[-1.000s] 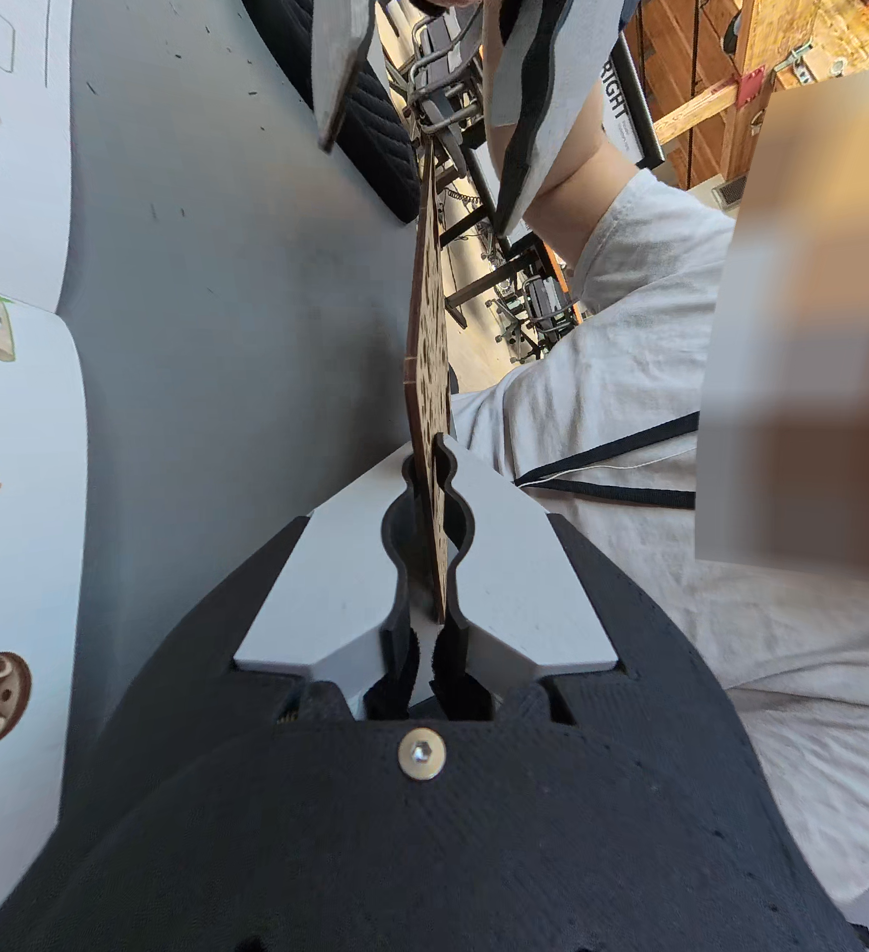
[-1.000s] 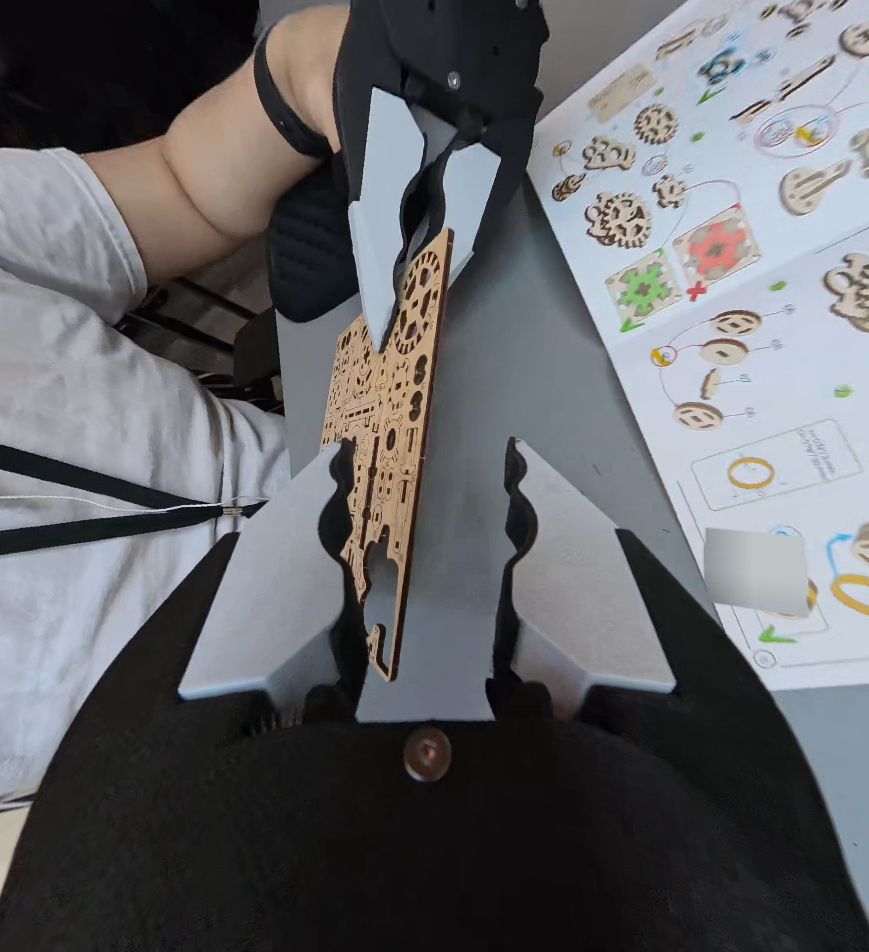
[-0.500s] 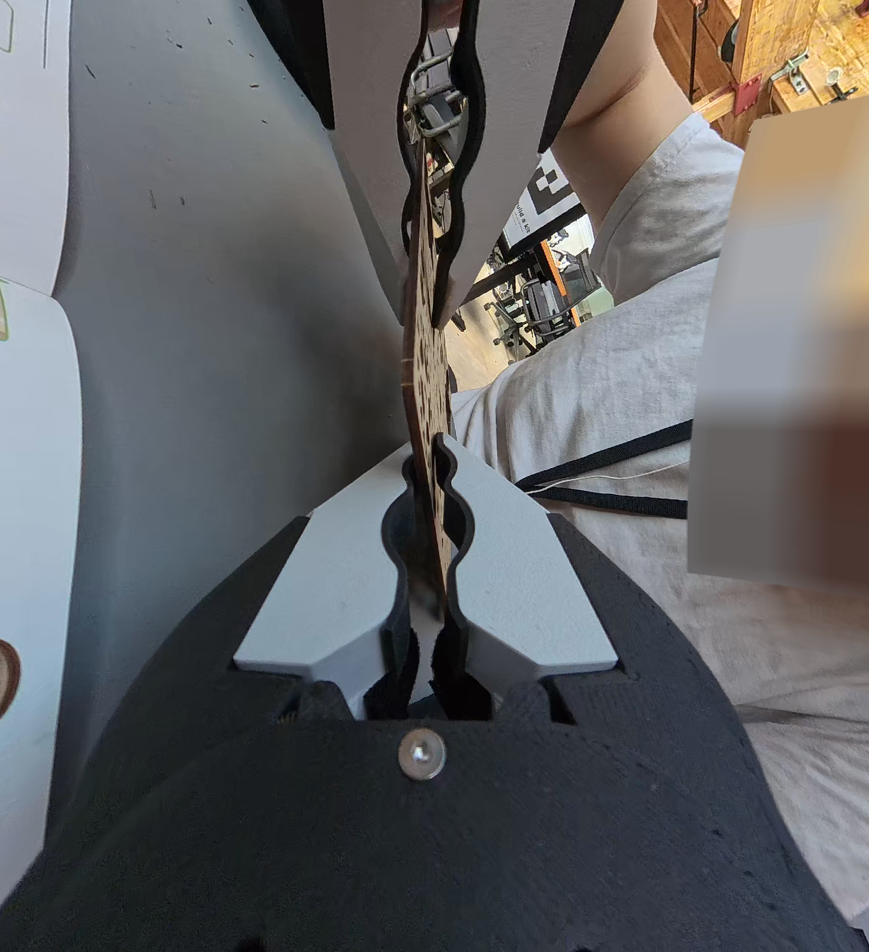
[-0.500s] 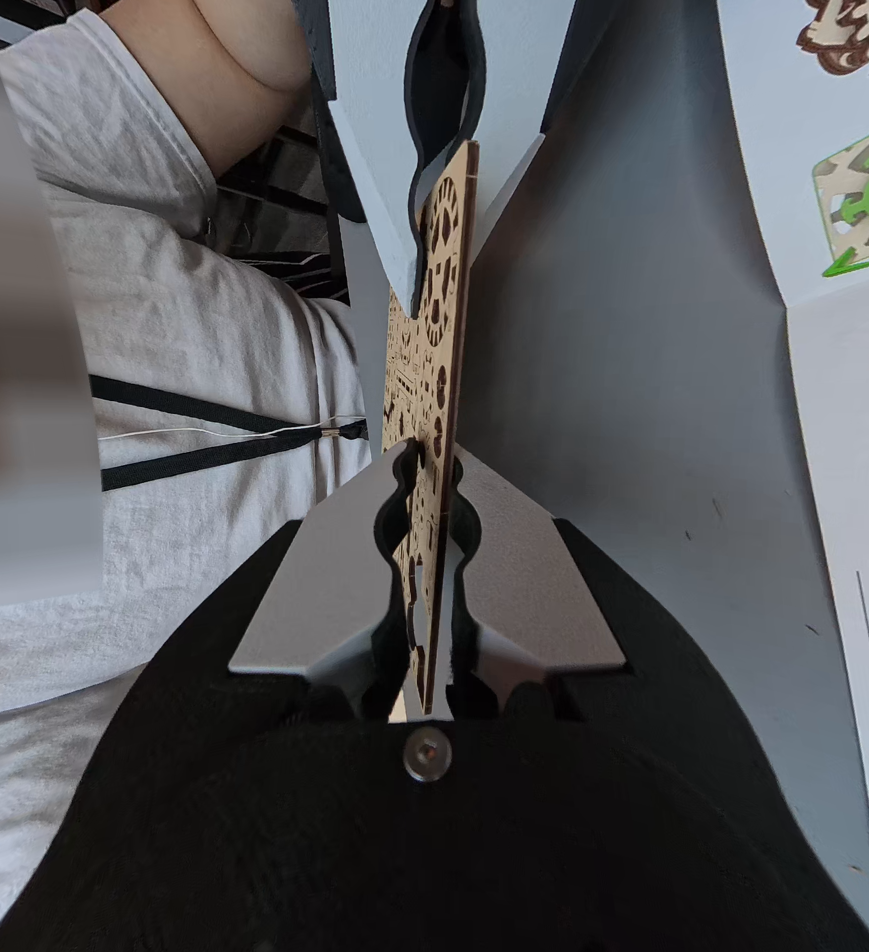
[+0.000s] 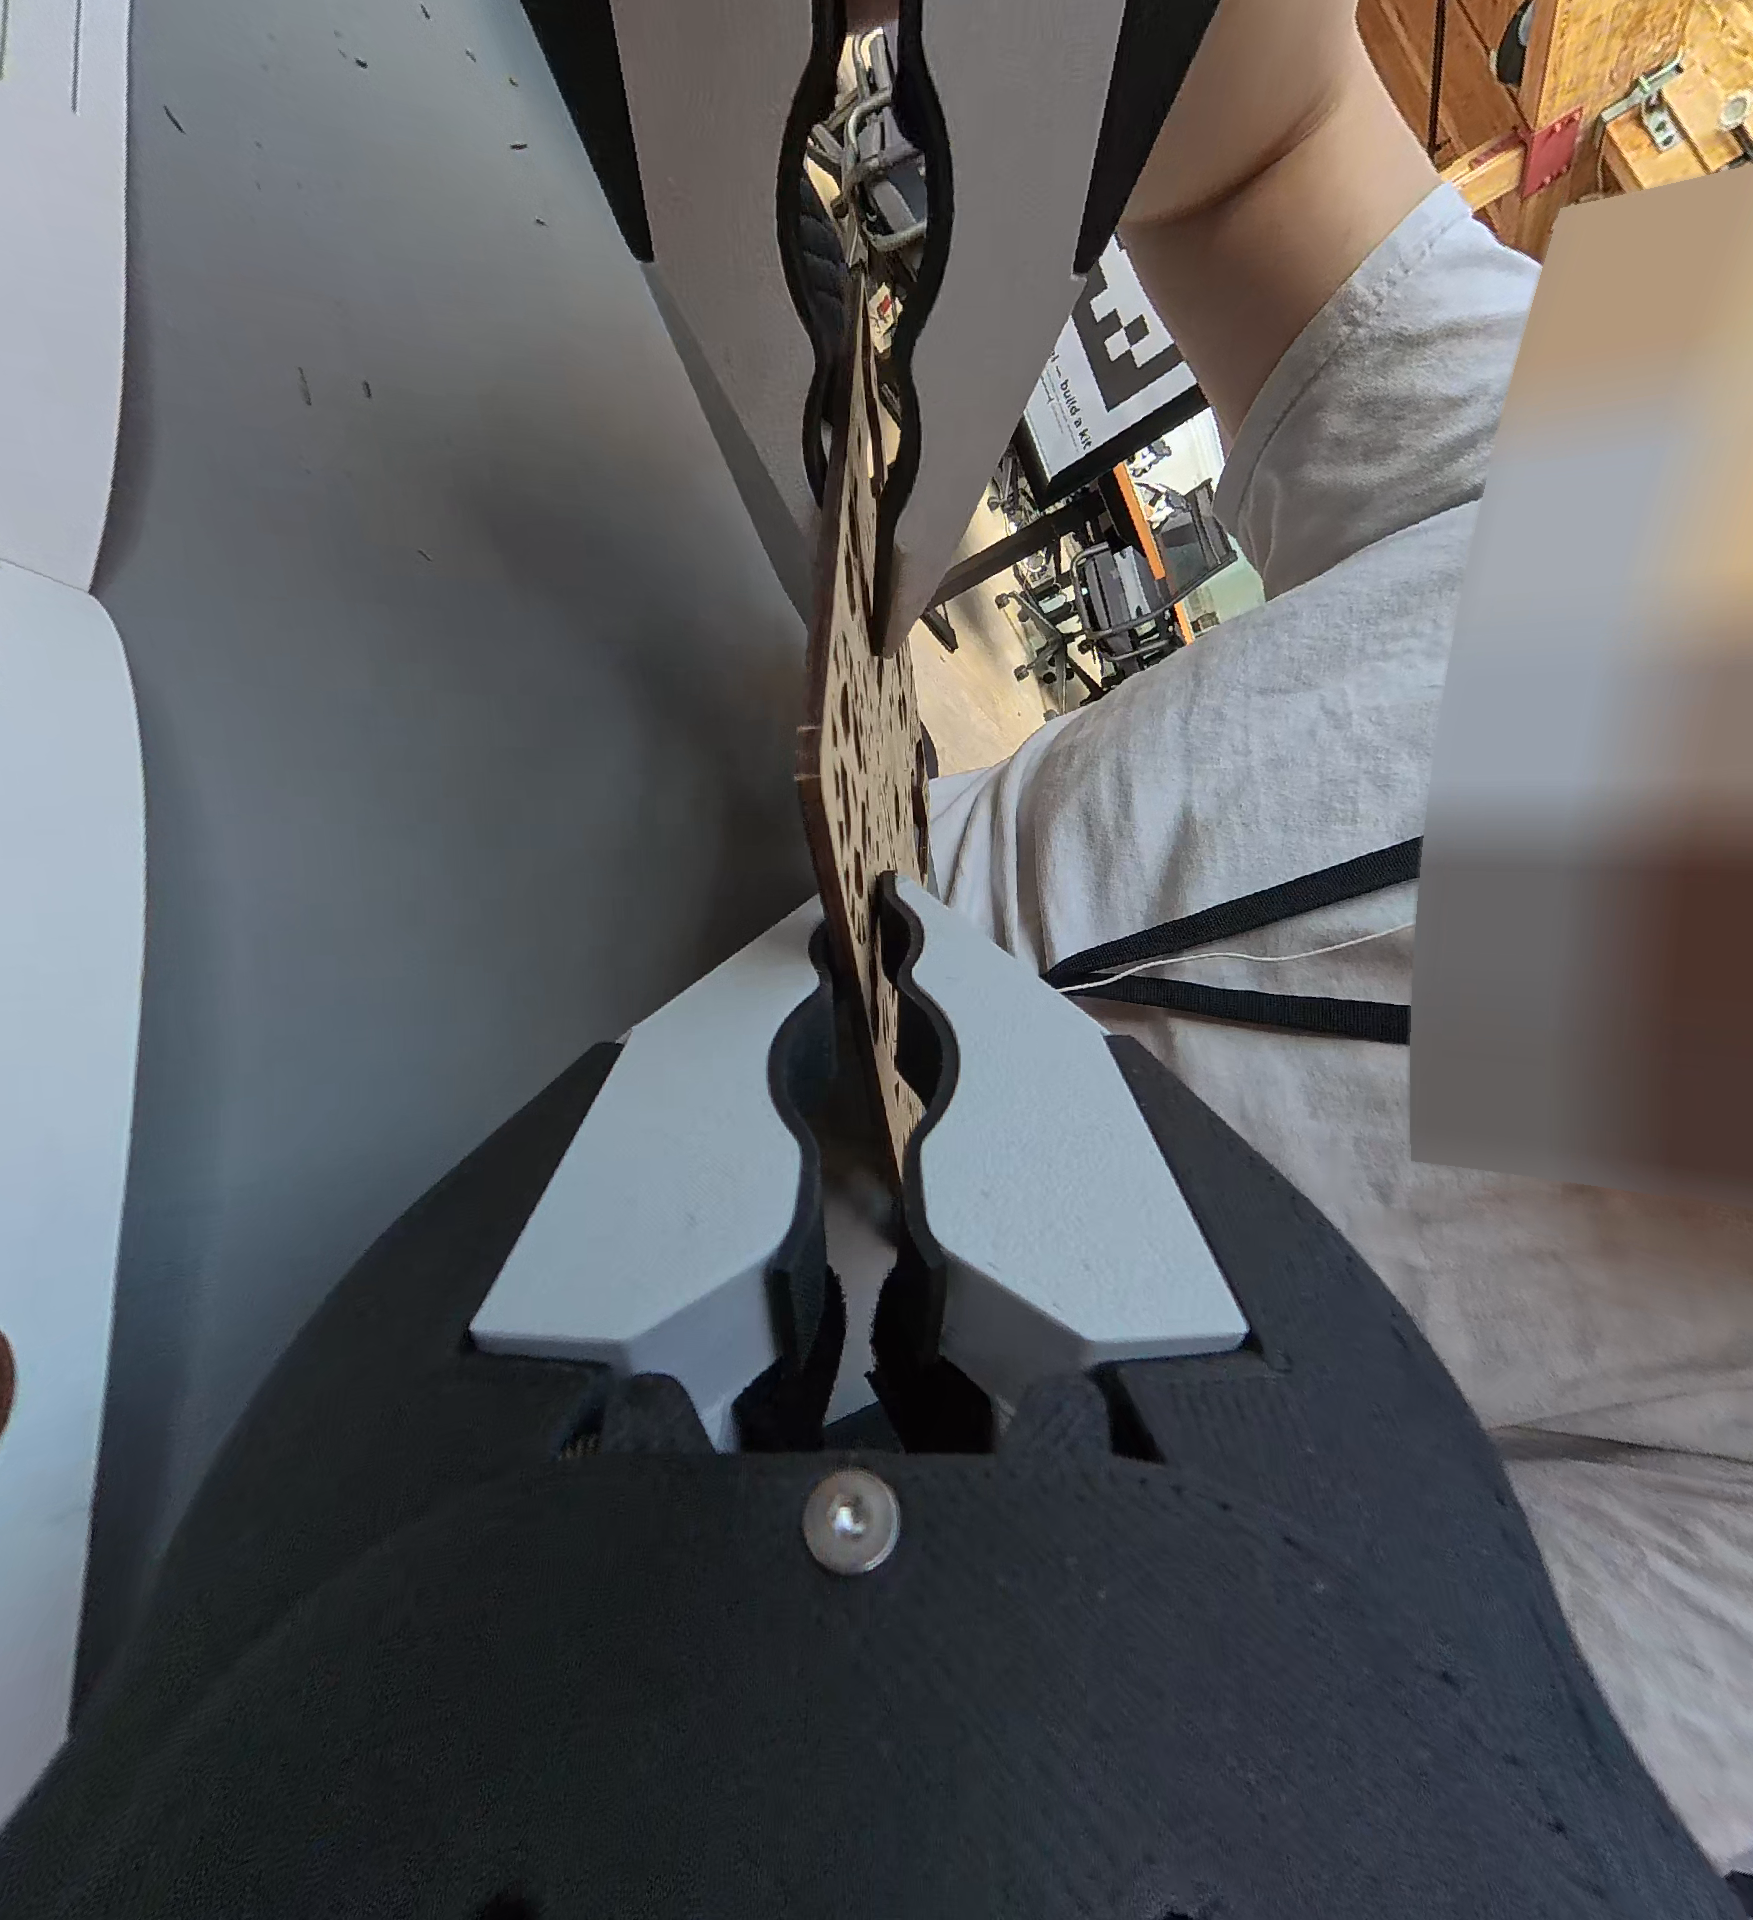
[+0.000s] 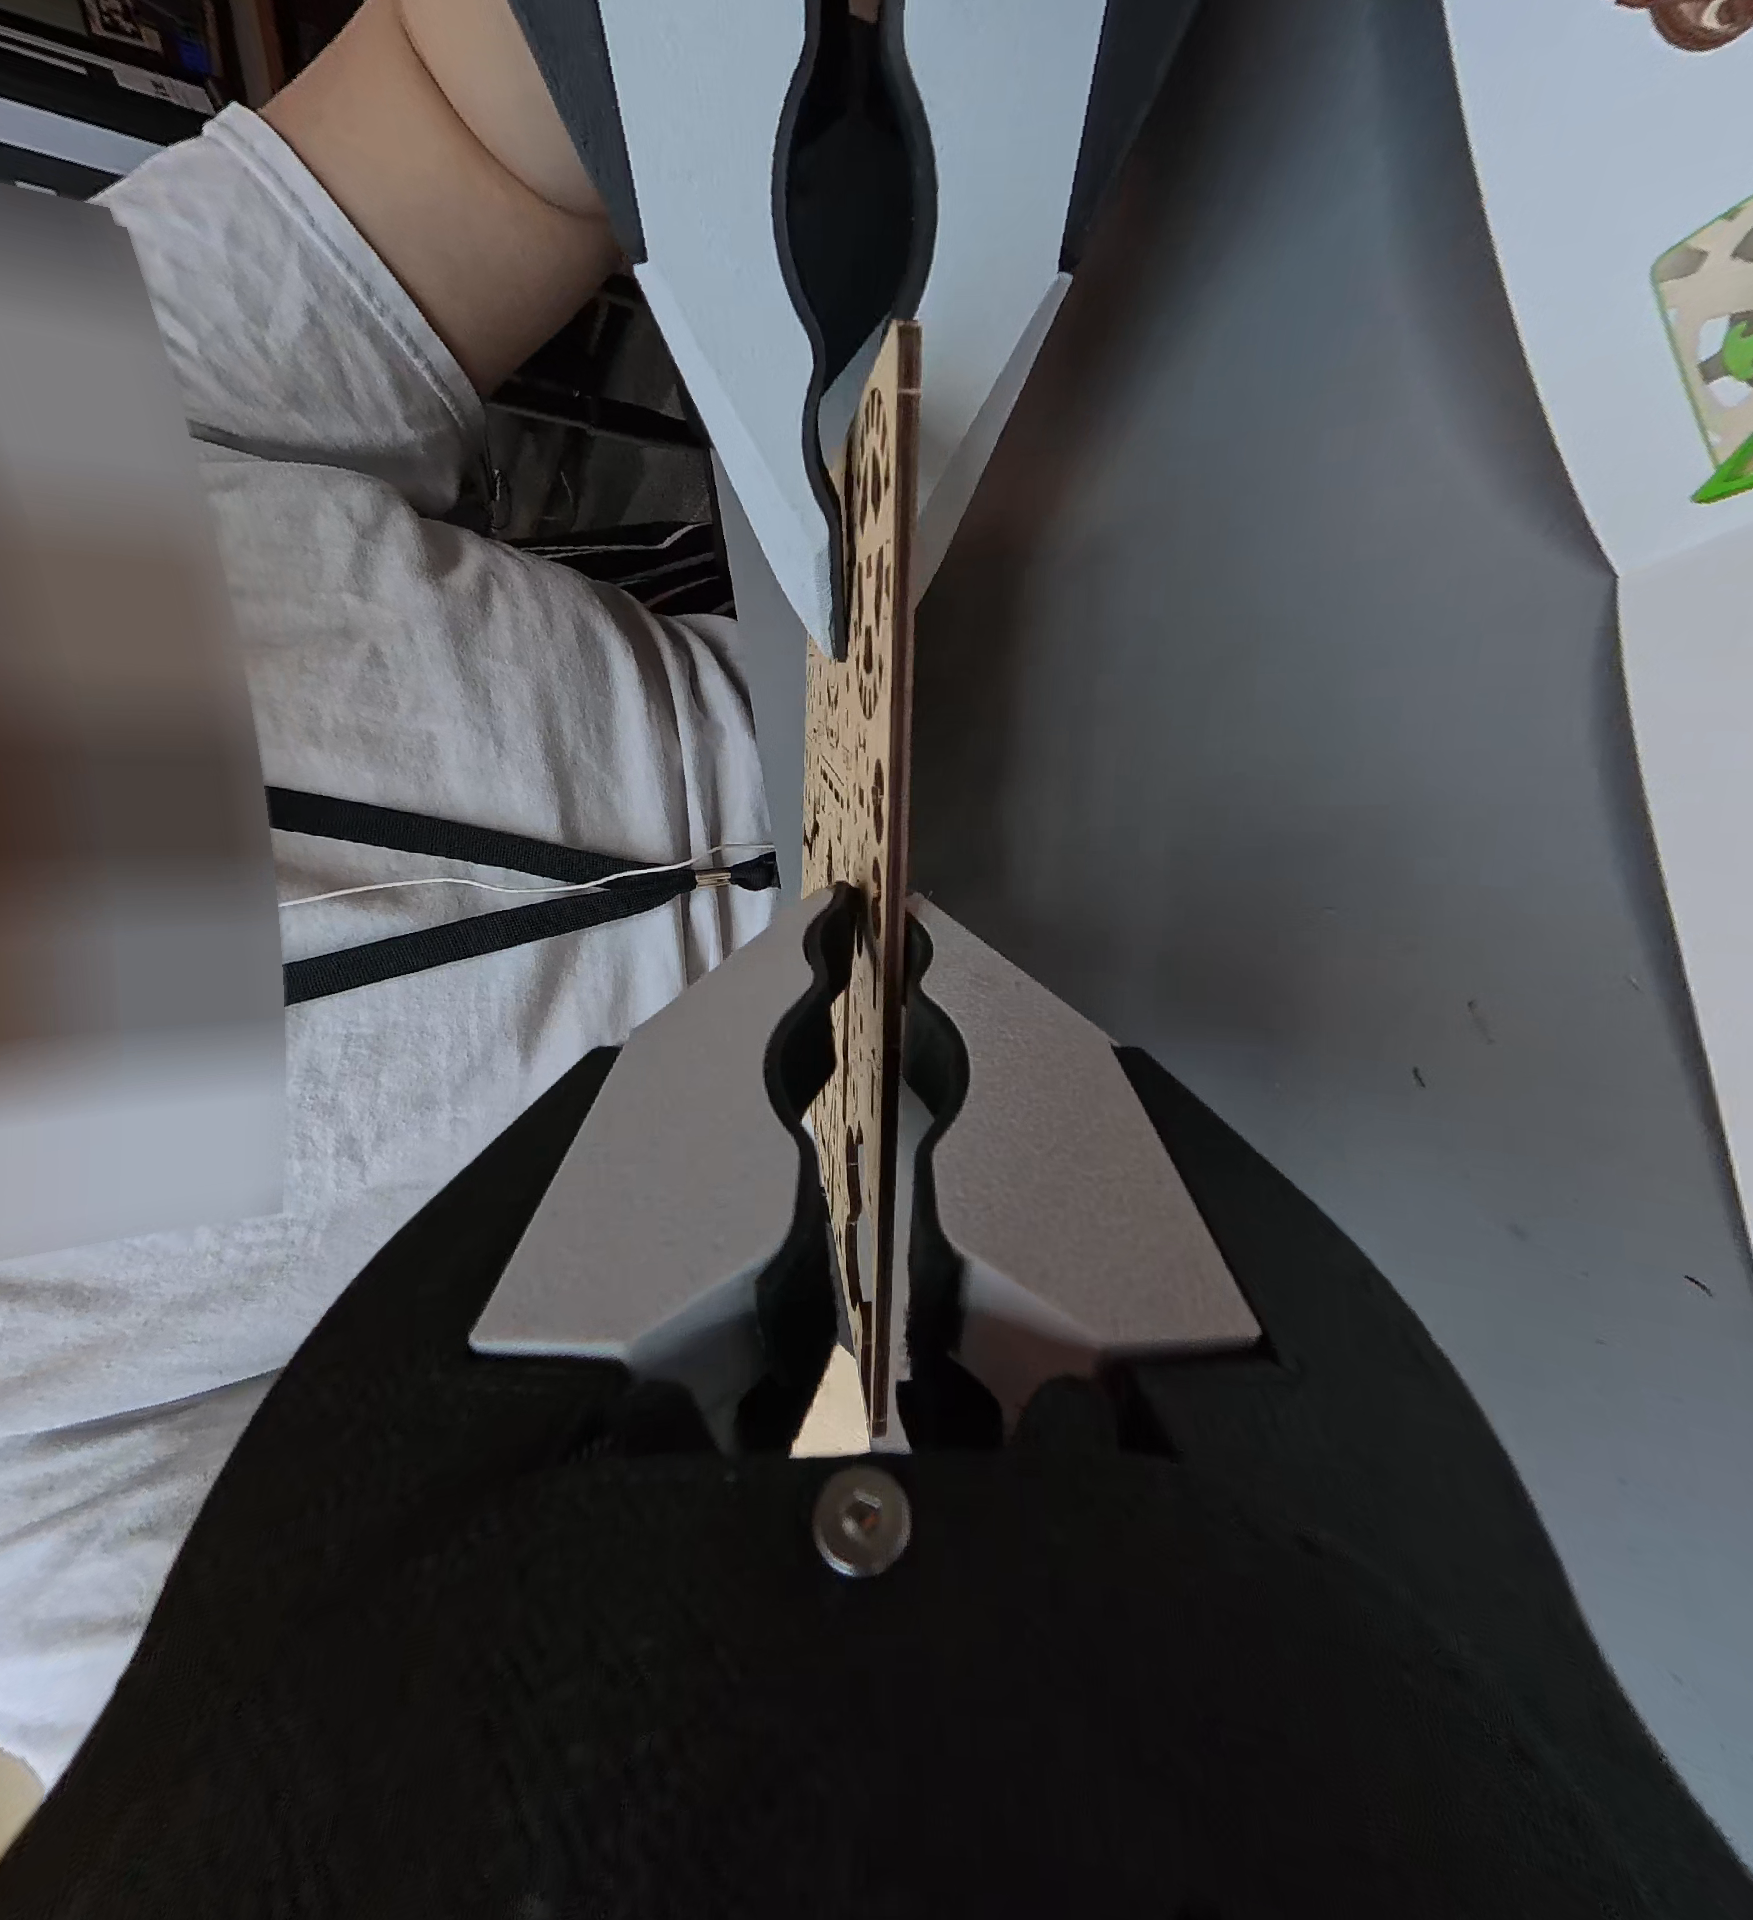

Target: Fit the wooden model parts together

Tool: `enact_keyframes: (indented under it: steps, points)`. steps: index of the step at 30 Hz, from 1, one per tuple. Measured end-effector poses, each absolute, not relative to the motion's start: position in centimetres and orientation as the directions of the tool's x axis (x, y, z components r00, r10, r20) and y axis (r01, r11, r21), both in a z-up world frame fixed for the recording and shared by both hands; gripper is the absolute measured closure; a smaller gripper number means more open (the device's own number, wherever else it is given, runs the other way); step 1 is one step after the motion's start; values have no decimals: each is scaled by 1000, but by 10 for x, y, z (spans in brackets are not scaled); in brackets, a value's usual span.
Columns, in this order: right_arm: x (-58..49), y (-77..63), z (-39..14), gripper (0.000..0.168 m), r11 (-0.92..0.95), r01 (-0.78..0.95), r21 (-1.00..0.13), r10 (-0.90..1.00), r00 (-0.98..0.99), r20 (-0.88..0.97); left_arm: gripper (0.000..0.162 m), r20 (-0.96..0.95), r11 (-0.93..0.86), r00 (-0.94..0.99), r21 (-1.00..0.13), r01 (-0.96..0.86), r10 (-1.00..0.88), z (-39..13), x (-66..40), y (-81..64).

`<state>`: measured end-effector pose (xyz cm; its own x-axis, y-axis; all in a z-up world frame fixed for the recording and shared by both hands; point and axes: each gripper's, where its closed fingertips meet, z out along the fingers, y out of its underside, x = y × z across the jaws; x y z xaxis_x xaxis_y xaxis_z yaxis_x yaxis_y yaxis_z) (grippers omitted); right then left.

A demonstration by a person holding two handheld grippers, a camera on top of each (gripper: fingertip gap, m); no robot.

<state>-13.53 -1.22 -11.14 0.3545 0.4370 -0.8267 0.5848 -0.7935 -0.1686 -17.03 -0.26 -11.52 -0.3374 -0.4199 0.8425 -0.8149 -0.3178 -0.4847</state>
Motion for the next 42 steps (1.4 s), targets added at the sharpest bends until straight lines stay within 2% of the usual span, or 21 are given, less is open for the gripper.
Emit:
enact_keyframes:
  steps: [6, 10, 11, 13, 14, 21, 22, 24, 26, 37, 42]
  points:
    - [-133, -10, -119, 161, -777, 611, -149, 459, 390, -798, 161, 851, -330, -324, -471, -818, -414, -116, -170, -1]
    - [-138, -9, -107, 165, -766, 607, -214, 496, 346, -796, 161, 854, -354, -341, -483, -801, -392, -110, -169, 1]
    - [-141, -6, -102, 167, -783, 575, -237, 490, 336, -804, 158, 853, -379, -349, -492, -784, -387, -106, -167, 3]
    - [-141, -2, -97, 167, -794, 549, -263, 495, 332, -803, 133, 845, -420, -350, -511, -750, -404, -102, -160, 9]
    - [-141, -2, -97, 167, -788, 552, -274, 509, 332, -794, 129, 837, -437, -356, -527, -729, -416, -99, -157, 12]
    - [-149, -1, -95, 167, -784, 536, -312, 528, 312, -790, 124, 761, -384, -416, -623, -681, -498, -93, -147, 0]
    - [-149, -1, -94, 167, -781, 539, -315, 531, 310, -789, 128, 763, -376, -414, -619, -690, -496, -94, -146, -3]
    - [-149, -1, -94, 167, -773, 551, -315, 542, 316, -778, 152, 767, -344, -408, -604, -719, -495, -100, -148, -9]
    - [-149, -2, -94, 166, -769, 557, -314, 545, 314, -777, 161, 783, -353, -419, -595, -723, -460, -97, -149, -12]
    - [-149, -3, -102, 165, -756, 593, -276, 560, 368, -742, 162, 830, -374, -387, -534, -758, -402, -101, -151, -14]
    - [-148, -2, -101, 164, -746, 608, -273, 580, 392, -714, 161, 823, -387, -389, -545, -744, -413, -100, -151, -13]
